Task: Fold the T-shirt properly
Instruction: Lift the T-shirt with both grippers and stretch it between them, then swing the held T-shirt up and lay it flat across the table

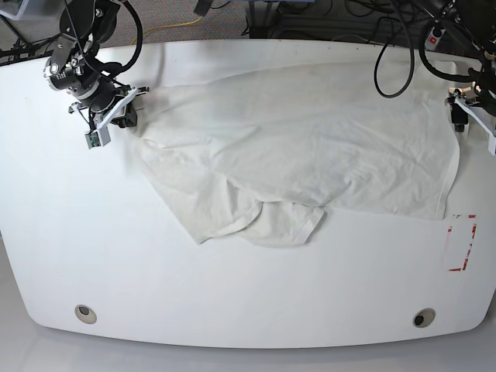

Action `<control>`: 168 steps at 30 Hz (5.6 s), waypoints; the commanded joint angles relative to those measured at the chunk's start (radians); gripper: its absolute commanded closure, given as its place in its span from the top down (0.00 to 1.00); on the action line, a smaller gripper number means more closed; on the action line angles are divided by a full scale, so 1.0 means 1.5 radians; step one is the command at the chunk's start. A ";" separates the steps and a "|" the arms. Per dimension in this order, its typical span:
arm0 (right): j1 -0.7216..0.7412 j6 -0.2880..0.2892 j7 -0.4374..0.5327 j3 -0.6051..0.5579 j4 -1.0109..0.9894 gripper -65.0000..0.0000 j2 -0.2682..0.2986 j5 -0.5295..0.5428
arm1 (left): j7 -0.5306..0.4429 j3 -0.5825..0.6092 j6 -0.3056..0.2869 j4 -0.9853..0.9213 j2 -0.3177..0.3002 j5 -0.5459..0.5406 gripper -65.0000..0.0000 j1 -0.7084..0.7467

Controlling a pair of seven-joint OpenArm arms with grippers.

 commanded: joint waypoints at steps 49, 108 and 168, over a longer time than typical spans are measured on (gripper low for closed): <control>0.006 0.001 0.013 0.000 0.012 0.00 -0.021 0.008 | -0.368 0.174 0.001 -0.723 -0.096 0.234 0.79 -0.328; -0.011 0.071 -0.017 0.020 0.009 0.00 -0.050 0.099 | -0.190 0.128 0.001 -0.175 -0.023 0.235 0.01 -0.202; 0.996 0.068 -0.017 -0.328 -0.463 0.00 0.331 0.299 | -0.020 0.331 0.054 -0.059 -0.013 0.235 0.01 -0.839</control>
